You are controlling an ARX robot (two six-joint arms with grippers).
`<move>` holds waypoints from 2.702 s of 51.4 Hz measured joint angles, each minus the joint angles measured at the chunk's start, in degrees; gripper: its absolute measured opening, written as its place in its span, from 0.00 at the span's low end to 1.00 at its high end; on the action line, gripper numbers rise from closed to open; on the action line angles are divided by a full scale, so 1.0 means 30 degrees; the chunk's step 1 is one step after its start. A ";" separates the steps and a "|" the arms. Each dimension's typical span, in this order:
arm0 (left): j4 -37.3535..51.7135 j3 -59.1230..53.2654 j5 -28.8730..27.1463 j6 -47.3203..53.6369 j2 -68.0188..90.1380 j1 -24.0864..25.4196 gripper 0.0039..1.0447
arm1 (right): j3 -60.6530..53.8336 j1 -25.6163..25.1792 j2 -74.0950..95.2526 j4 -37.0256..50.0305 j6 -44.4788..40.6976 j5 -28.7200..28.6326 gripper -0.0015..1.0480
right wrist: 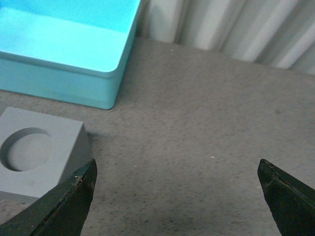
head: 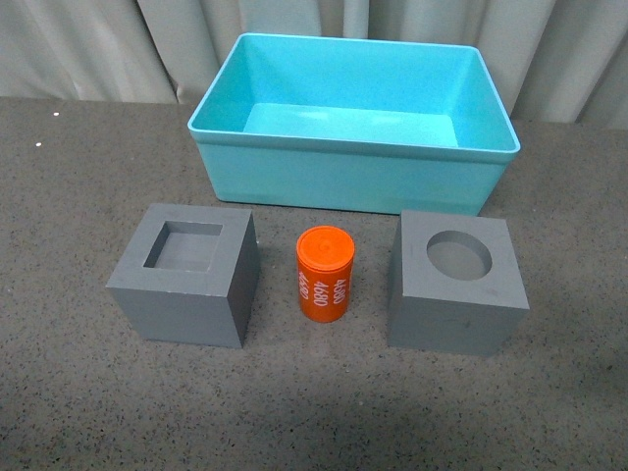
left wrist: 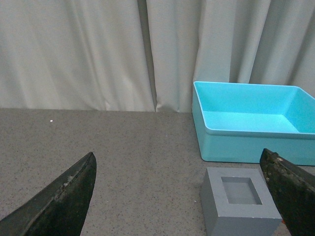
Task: Place gray and orange parts in blue box
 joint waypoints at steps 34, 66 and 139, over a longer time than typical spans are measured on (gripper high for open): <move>0.0000 0.0000 0.0000 -0.0007 0.0000 0.0000 0.94 | 0.7147 0.3643 1.3063 -0.2754 0.5843 -0.0313 0.78; 0.0000 0.0000 0.0007 0.0000 0.0000 0.0000 0.94 | 0.8561 0.3483 1.4083 -0.4269 0.7395 -0.0678 0.18; 0.0000 0.0000 0.0000 0.0000 0.0000 0.0000 0.94 | 2.0815 0.1362 2.0604 -0.6011 0.4269 -0.3359 0.16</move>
